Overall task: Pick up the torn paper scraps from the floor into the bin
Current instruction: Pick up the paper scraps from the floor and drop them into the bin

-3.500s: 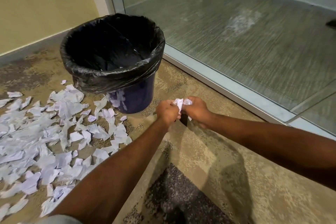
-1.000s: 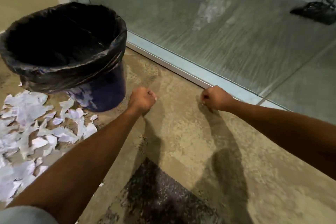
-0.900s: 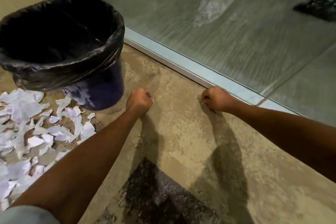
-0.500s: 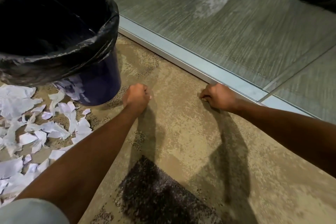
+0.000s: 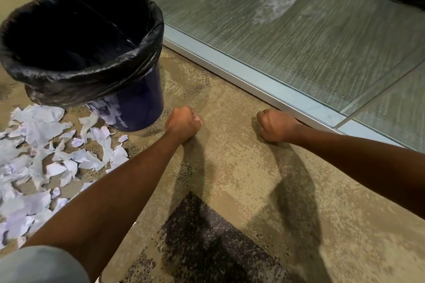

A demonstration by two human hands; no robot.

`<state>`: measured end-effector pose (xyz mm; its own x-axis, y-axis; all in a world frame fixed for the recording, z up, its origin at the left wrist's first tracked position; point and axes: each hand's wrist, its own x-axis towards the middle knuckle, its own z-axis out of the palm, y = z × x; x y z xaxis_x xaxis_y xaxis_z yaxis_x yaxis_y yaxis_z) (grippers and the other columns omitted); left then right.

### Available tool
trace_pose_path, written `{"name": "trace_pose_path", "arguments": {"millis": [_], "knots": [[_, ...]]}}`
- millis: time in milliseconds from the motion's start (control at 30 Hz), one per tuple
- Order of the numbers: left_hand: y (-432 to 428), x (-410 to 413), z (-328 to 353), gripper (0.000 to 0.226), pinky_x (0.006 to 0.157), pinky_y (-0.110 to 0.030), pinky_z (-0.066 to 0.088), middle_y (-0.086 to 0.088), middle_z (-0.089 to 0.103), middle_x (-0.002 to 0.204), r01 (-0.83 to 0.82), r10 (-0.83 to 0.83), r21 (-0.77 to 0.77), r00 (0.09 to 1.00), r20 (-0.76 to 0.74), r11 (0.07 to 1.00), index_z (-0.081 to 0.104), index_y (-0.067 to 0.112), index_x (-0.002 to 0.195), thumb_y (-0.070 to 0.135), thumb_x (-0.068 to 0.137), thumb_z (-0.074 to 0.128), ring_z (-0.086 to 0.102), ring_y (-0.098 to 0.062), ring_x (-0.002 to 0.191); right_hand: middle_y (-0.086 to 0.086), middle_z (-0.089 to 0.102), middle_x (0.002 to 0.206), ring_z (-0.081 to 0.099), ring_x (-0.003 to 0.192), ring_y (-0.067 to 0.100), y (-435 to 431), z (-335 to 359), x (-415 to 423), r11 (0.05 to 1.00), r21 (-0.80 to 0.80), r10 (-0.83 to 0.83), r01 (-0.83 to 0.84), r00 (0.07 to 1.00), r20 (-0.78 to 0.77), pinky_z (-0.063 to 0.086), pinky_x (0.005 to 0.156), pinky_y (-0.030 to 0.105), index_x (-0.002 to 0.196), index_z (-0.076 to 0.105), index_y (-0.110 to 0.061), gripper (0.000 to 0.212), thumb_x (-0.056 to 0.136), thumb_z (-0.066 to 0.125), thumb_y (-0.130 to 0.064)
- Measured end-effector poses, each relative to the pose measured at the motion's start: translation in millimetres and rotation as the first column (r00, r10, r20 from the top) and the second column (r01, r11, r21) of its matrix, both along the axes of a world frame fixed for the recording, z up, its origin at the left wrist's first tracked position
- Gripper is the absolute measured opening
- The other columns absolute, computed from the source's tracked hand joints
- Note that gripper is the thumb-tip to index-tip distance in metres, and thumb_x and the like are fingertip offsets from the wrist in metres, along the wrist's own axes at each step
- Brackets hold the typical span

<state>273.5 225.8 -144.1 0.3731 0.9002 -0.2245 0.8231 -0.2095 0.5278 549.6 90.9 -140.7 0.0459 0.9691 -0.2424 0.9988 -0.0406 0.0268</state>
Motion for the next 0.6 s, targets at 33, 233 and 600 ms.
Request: {"name": "trace_pose_path", "arguments": {"millis": [33,233,600], "knots": [[-1.2,-0.2,4.0,0.012,0.078,-0.038,0.063,-0.001,0.073,0.084,0.018,-0.018,-0.005,1.000,0.004,1.000,0.070,0.020,0.081,0.029,0.090,0.073,0.071,-0.021,0.084,0.007,0.060,0.091,0.054,0.078,0.024,1.2,2.9,-1.2,1.000,-0.002,-0.015,0.015,0.999,-0.036,0.041,0.067,0.032,0.099,0.052,-0.013,0.020,0.103,0.048,-0.032],[-18.3,1.9,40.8,0.013,0.068,-0.046,0.067,-0.008,0.077,0.077,0.105,-0.083,-0.105,0.977,0.195,0.989,0.072,0.012,0.086,0.022,0.092,0.079,0.078,-0.028,0.073,0.002,0.064,0.082,0.063,0.076,0.025,13.8,35.1,-19.4,0.997,0.068,-0.006,0.027,0.957,-0.291,0.043,0.066,0.034,0.090,0.058,-0.015,0.010,0.098,0.059,-0.023],[-4.3,-22.7,230.7,0.010,0.050,-0.027,0.055,-0.010,0.070,0.070,0.070,-0.060,0.013,0.731,0.680,0.997,0.070,0.010,0.087,0.009,0.096,0.074,0.068,-0.020,0.060,0.006,0.071,0.070,0.067,0.053,0.020,77.8,176.6,-112.9,0.753,0.445,0.109,0.485,0.576,-0.810,0.055,0.047,0.035,0.095,0.062,-0.019,0.003,0.094,0.059,-0.021]]}}
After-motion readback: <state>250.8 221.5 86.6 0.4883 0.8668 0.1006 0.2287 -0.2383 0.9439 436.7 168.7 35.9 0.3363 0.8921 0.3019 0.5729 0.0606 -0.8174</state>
